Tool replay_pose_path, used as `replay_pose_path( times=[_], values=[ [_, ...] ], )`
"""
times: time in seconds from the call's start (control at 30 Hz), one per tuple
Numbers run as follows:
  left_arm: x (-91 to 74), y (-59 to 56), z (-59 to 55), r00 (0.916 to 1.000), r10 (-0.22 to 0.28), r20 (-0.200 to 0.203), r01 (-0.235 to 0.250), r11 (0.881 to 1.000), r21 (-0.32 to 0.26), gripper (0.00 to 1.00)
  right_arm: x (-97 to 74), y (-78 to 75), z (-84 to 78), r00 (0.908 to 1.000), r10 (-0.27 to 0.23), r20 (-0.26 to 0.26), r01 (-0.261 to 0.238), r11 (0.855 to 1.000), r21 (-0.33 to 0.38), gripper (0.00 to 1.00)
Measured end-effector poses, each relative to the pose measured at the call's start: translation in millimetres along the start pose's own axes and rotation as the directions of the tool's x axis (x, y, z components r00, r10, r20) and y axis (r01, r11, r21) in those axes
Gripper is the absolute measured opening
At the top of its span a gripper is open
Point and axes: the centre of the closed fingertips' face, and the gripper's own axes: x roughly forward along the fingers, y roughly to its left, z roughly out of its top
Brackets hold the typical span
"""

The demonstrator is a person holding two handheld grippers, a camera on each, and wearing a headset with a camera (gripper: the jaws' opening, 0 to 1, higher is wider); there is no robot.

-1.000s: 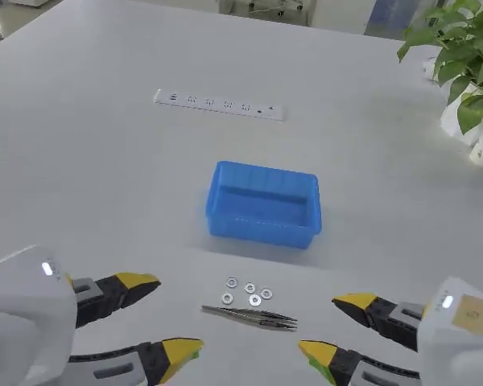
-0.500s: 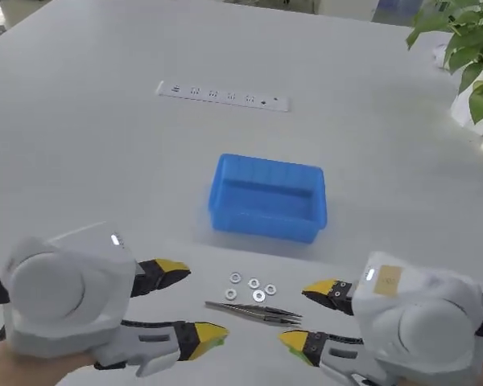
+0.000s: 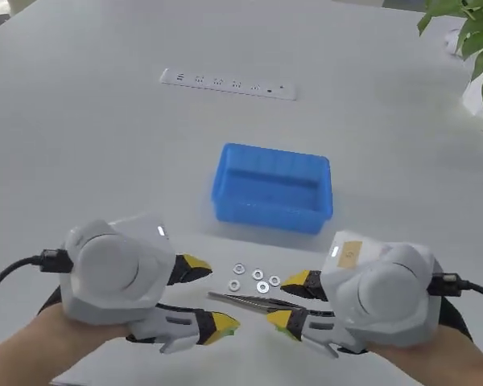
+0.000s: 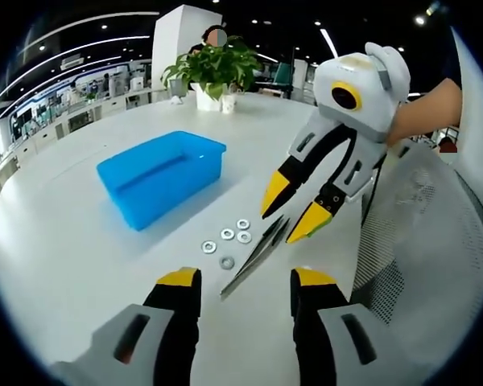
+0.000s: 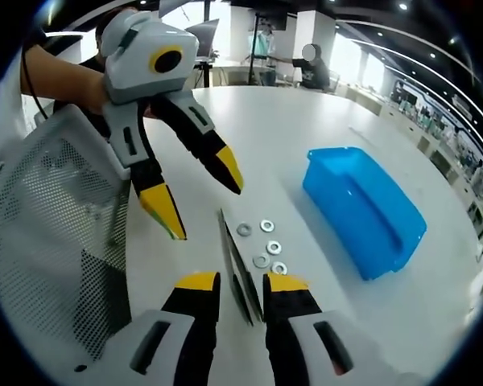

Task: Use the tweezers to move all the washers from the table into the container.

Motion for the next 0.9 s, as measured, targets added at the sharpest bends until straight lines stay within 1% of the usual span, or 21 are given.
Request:
replay_pose_path(
  times=[0.03, 0.13, 0.17, 0.2, 0.23, 0.27, 0.3, 0.33, 0.37, 0.43, 0.53, 0.57, 0.7, 0.9],
  values=[
    [1.2, 0.7, -0.5, 1.0, -0.001, -0.004, 0.001, 1.0, -0.001, 0.48, 1.4, 0.1, -0.6, 1.0, 0.004, -0.007, -0.004, 1.0, -0.005, 0.21],
    [4.1, 1.5, -0.1, 0.9999, -0.008, -0.011, 0.008, 1.0, 0.01, 0.45, 5.6, 2.9, -3.5, 0.9988, 0.035, -0.033, -0.035, 0.999, -0.024, 0.19],
    [5.0, 1.4, 0.2, 0.9999, -0.011, -0.012, 0.011, 1.0, 0.013, 0.44, 6.1, 2.8, -3.6, 0.9988, 0.035, -0.035, -0.036, 0.999, -0.025, 0.19],
    [6.6, 2.1, -0.1, 0.9998, -0.008, -0.017, 0.009, 1.0, 0.023, 0.42, 7.6, 3.3, -4.4, 0.9981, 0.043, -0.044, -0.044, 0.999, -0.028, 0.19],
    [7.0, 5.6, -0.7, 0.9997, 0.009, -0.024, -0.008, 0.999, 0.049, 0.38, 8.9, 4.3, -4.9, 0.9973, 0.054, -0.051, -0.055, 0.998, -0.032, 0.19],
    [8.1, 6.3, -1.0, 0.9996, 0.01, -0.028, -0.008, 0.998, 0.065, 0.36, 9.6, 4.3, -4.6, 0.9971, 0.056, -0.052, -0.058, 0.998, -0.035, 0.19],
    [8.5, 5.8, -0.6, 0.9996, 0.003, -0.027, -0.001, 0.998, 0.06, 0.34, 10.7, 4.0, -4.5, 0.9965, 0.06, -0.058, -0.063, 0.997, -0.04, 0.19],
    [10.1, 4.1, 0.2, 0.9996, -0.014, -0.024, 0.015, 0.999, 0.048, 0.34, 11.3, 3.8, -4.5, 0.9961, 0.064, -0.062, -0.066, 0.997, -0.043, 0.19],
    [10.7, 3.8, 0.5, 0.9996, -0.018, -0.024, 0.019, 0.999, 0.046, 0.34, 12.1, 3.3, -4.4, 0.9958, 0.066, -0.063, -0.069, 0.997, -0.045, 0.19],
    [12.6, 3.5, -0.9, 0.9992, -0.024, -0.033, 0.026, 0.998, 0.05, 0.35, 14.6, 2.9, -6.7, 0.9932, 0.081, -0.084, -0.085, 0.995, -0.054, 0.18],
    [14.6, 3.0, -5.9, 0.9977, -0.04, -0.055, 0.042, 0.998, 0.045, 0.35, 15.9, 1.7, -10.0, 0.9897, 0.083, -0.117, -0.095, 0.991, -0.098, 0.15],
    [14.8, 2.6, -6.9, 0.9973, -0.042, -0.06, 0.045, 0.998, 0.047, 0.35, 16.2, 1.6, -8.7, 0.9902, 0.084, -0.111, -0.095, 0.991, -0.096, 0.14],
    [15.7, 1.5, -10.0, 0.9958, -0.057, -0.071, 0.06, 0.997, 0.047, 0.35, 16.4, -0.1, -8.8, 0.9883, 0.089, -0.124, -0.102, 0.989, -0.108, 0.12],
    [16.9, 1.9, -10.5, 0.9952, -0.062, -0.075, 0.066, 0.997, 0.04, 0.36, 16.7, -1.4, -8.8, 0.987, 0.094, -0.13, -0.11, 0.986, -0.124, 0.1]
  ],
)
